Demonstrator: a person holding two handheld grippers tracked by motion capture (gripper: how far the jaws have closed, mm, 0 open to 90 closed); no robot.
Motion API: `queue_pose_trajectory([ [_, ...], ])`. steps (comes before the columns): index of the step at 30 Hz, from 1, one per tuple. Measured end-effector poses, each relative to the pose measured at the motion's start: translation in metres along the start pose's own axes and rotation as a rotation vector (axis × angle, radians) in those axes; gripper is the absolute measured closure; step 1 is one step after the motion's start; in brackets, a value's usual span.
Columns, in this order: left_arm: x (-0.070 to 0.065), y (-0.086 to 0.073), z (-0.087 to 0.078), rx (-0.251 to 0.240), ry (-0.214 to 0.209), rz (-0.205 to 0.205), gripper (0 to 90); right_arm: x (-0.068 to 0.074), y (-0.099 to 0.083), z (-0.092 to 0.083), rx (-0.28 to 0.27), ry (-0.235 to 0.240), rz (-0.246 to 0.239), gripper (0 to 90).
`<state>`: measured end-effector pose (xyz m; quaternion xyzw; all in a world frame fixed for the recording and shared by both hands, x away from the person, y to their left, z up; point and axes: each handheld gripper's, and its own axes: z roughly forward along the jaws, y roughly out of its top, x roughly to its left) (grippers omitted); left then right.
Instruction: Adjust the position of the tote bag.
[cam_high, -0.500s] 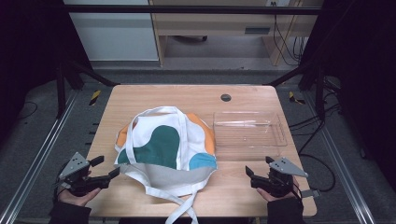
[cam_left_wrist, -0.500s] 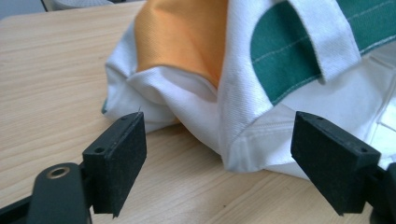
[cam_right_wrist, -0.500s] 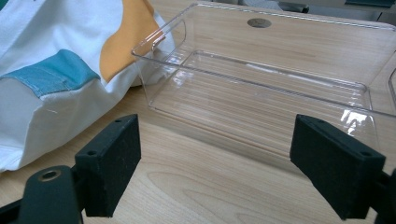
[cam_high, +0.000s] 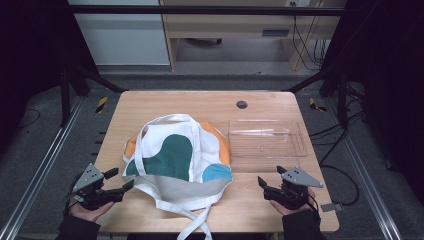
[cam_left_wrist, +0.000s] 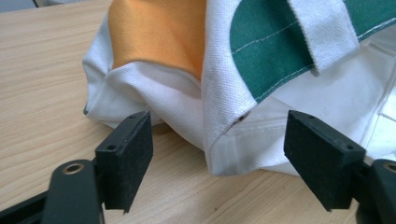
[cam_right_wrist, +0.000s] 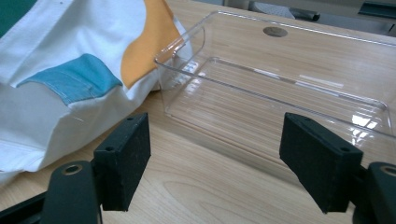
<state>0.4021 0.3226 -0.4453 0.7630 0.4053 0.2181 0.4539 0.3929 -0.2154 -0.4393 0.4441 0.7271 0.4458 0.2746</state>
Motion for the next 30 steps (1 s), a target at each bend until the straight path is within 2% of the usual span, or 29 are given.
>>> queue_pose_trajectory([
  [10, 0.0, -0.001, 0.001, -0.011, -0.002, -0.002, 34.7, 0.014, 0.01, 0.003, -0.01, 0.044, -0.016, 31.3],
  [17, 0.0, -0.001, 0.002, -0.013, 0.002, -0.007, 46.6, 0.021, 0.014, 0.006, -0.007, 0.063, -0.025, 33.9],
  [20, -0.001, -0.002, 0.004, -0.012, 0.025, -0.005, 52.2, 0.025, 0.016, 0.007, -0.012, 0.072, -0.027, 36.2],
  [30, -0.001, -0.003, 0.009, -0.004, 0.039, -0.022, 67.1, 0.04, 0.022, 0.014, -0.012, 0.118, -0.048, 42.5],
])
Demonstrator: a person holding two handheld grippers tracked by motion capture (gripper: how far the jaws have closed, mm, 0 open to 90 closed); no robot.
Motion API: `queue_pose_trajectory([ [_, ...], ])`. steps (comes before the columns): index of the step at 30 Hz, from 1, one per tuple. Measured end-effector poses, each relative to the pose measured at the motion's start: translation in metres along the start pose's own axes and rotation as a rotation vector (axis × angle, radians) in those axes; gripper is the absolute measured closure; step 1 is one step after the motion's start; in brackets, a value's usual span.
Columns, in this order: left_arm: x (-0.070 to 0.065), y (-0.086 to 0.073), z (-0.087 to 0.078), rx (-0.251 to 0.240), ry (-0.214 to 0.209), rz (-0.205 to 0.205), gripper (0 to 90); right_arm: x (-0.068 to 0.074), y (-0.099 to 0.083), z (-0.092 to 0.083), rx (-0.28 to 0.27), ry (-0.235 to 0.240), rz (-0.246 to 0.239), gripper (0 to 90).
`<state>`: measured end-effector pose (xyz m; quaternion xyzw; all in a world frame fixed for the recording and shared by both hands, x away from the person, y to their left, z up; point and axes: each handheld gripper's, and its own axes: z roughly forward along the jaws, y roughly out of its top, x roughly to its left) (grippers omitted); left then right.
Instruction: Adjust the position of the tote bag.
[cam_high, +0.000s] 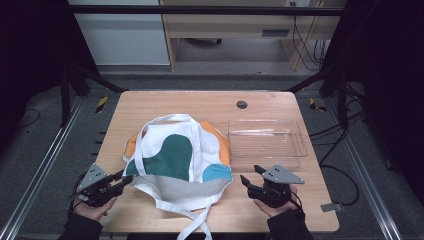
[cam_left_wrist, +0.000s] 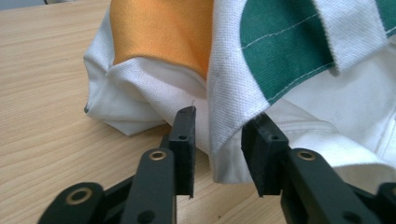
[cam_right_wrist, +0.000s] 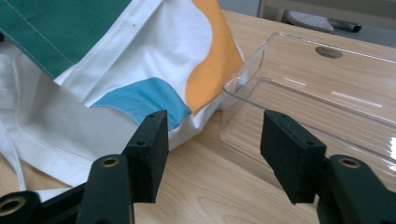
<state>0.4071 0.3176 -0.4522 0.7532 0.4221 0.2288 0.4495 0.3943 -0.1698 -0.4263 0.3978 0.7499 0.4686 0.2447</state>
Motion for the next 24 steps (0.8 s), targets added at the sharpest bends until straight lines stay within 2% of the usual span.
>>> queue_pose_trajectory([
  [10, 0.0, 0.0, 0.001, 0.004, 0.0, -0.005, 82.8, 0.017, 0.007, 0.009, -0.015, 0.044, -0.007, 44.7],
  [24, 0.001, 0.002, 0.0, 0.008, -0.001, -0.015, 85.9, 0.036, 0.015, 0.02, -0.027, 0.091, -0.013, 45.4],
])
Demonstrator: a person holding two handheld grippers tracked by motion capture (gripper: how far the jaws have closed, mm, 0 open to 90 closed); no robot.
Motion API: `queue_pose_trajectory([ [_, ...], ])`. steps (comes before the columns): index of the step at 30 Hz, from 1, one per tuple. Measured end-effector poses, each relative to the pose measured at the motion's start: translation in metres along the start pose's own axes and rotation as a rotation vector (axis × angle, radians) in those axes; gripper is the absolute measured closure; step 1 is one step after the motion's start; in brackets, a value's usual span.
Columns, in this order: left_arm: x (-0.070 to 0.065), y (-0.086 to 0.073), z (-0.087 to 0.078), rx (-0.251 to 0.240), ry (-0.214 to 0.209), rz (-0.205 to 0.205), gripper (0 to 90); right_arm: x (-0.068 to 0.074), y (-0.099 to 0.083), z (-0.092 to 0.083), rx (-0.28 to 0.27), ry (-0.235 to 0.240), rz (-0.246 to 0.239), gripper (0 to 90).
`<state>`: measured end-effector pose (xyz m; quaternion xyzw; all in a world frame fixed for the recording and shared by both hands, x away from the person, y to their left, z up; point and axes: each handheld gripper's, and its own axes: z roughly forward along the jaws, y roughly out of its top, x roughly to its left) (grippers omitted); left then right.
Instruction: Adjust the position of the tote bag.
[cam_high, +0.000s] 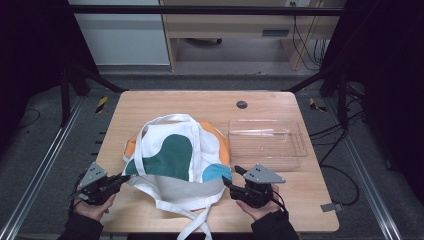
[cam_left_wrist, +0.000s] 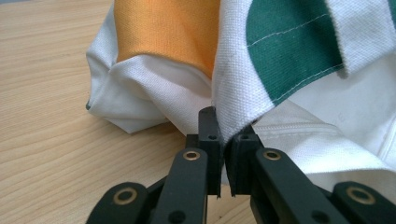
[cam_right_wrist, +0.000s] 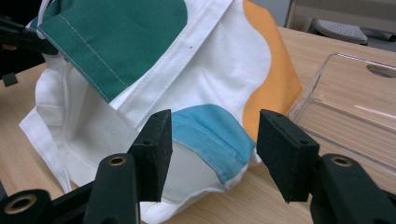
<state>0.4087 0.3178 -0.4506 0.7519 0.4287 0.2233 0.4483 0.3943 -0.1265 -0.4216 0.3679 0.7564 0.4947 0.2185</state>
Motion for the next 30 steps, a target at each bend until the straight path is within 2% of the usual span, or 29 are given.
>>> queue_pose_trajectory([
  [7, 0.0, 0.001, -0.001, 0.002, -0.002, 0.001, 85.9, 0.009, 0.002, 0.006, 0.004, 0.021, -0.008, 44.5],
  [12, -0.001, 0.001, -0.001, 0.001, -0.004, -0.012, 86.0, 0.019, 0.006, 0.014, 0.013, 0.049, -0.01, 43.8],
  [22, -0.002, 0.002, -0.003, 0.003, 0.0, -0.008, 86.0, 0.037, 0.013, 0.029, 0.006, 0.084, -0.027, 42.8],
  [30, -0.003, 0.001, -0.004, -0.002, 0.005, -0.007, 86.0, 0.045, 0.016, 0.037, 0.016, 0.109, -0.035, 42.0],
])
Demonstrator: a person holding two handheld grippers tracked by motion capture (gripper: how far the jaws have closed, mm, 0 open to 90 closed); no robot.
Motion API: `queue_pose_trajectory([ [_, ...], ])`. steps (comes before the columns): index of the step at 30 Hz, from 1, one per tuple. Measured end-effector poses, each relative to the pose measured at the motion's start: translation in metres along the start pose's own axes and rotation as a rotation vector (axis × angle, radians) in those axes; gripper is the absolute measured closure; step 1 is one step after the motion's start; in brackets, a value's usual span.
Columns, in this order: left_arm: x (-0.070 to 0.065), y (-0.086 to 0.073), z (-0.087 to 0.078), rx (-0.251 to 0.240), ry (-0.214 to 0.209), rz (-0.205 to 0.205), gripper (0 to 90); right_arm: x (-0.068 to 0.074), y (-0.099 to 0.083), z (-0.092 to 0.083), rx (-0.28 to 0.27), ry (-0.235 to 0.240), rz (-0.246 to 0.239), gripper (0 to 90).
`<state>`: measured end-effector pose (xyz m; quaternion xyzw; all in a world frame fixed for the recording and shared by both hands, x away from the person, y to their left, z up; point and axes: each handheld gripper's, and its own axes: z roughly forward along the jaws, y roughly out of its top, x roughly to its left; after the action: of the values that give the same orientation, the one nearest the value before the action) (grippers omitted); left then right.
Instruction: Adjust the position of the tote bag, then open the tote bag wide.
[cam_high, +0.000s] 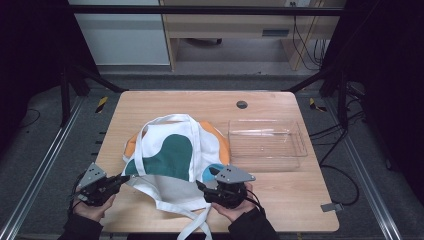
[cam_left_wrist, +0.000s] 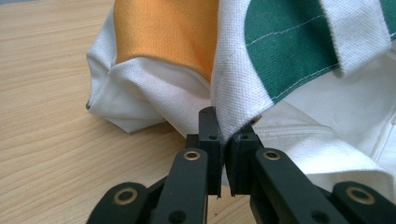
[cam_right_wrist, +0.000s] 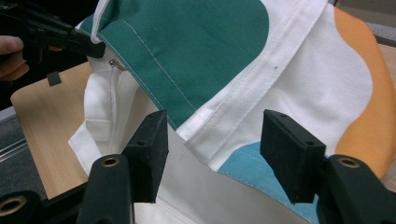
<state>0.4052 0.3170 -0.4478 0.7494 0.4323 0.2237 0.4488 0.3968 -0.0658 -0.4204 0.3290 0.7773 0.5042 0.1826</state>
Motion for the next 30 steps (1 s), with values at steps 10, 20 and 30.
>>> queue_pose_trajectory([
  [10, -0.001, -0.001, 0.0, -0.008, 0.007, 0.017, 86.1, 0.011, 0.006, 0.013, 0.009, 0.019, -0.028, 45.5],
  [20, -0.002, -0.001, 0.0, -0.01, 0.027, 0.031, 86.5, 0.026, 0.013, 0.023, 0.007, 0.032, -0.076, 50.7],
  [30, -0.002, -0.001, 0.0, -0.006, 0.031, 0.03, 86.7, 0.04, 0.018, 0.041, 0.048, -0.002, -0.09, 52.3],
])
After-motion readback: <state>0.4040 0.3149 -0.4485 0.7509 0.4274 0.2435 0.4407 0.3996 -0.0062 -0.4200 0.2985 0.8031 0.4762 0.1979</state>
